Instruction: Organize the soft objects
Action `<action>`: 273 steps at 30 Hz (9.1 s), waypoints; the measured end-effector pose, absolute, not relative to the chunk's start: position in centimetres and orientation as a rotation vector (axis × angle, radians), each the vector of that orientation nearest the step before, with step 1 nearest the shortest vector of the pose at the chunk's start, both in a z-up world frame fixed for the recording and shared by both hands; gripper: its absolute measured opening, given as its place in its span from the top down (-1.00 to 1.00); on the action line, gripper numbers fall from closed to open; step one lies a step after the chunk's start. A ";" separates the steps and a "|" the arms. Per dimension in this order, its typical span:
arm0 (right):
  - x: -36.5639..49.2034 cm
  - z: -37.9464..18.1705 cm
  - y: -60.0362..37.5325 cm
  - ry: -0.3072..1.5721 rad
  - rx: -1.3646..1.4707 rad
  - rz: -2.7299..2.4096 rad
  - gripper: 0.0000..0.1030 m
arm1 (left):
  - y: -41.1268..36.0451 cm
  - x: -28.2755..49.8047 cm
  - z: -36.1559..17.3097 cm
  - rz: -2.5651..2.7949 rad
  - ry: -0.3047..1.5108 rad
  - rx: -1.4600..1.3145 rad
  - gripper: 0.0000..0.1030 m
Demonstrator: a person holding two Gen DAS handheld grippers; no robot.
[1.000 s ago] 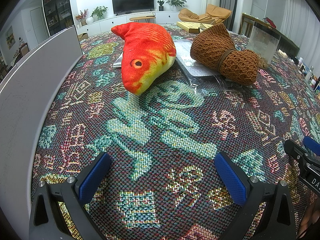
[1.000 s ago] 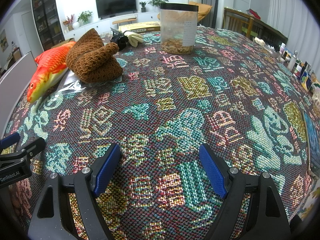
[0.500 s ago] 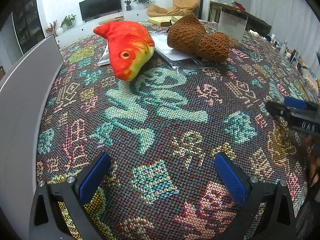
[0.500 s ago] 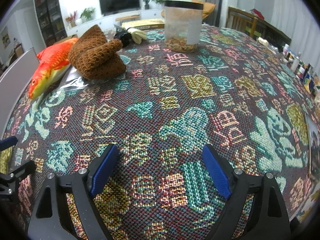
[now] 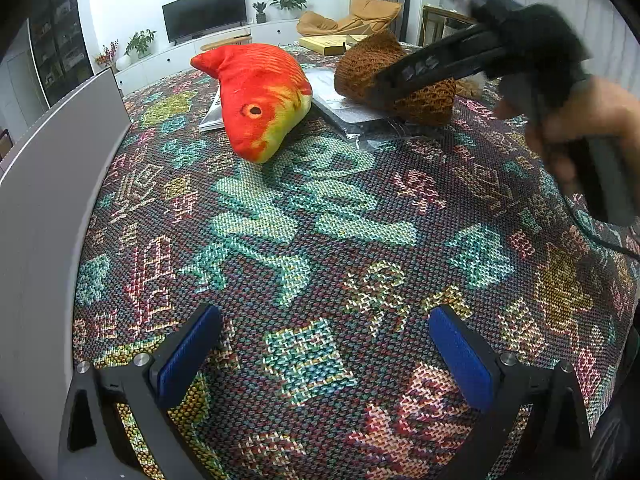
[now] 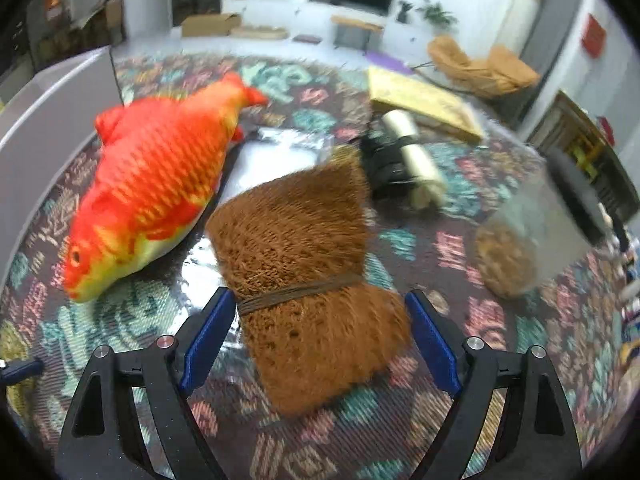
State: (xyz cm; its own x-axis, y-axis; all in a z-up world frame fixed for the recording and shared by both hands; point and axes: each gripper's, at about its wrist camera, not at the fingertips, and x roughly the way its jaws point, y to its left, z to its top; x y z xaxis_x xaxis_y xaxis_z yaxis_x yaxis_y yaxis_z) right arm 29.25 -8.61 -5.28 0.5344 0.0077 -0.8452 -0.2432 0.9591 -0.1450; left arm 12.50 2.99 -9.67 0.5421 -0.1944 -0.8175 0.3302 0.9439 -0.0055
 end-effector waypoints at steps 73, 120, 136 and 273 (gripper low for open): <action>16.6 -7.6 -28.0 0.925 0.122 -0.235 -0.80 | 3.3 25.9 -1.5 -0.257 0.931 -0.134 0.25; 13.7 12.3 12.2 0.859 0.105 0.717 -0.43 | 31.3 3.9 7.5 0.091 0.725 -0.197 -0.56; 15.0 1.4 0.5 0.871 -0.036 0.341 -0.58 | 25.0 3.4 6.8 0.011 0.663 -0.153 -0.88; 20.0 -7.8 -31.2 0.934 0.126 -0.260 -0.70 | 1.4 16.9 -9.8 -0.120 0.937 0.058 -1.00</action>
State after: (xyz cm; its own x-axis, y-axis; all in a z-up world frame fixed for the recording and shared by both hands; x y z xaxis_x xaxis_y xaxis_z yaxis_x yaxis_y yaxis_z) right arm 20.00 -31.15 -7.83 0.5659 -0.1665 -0.8075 0.2750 0.9614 -0.0056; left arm 16.85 1.44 -9.83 0.5859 -0.0771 -0.8067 0.1277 0.9918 -0.0021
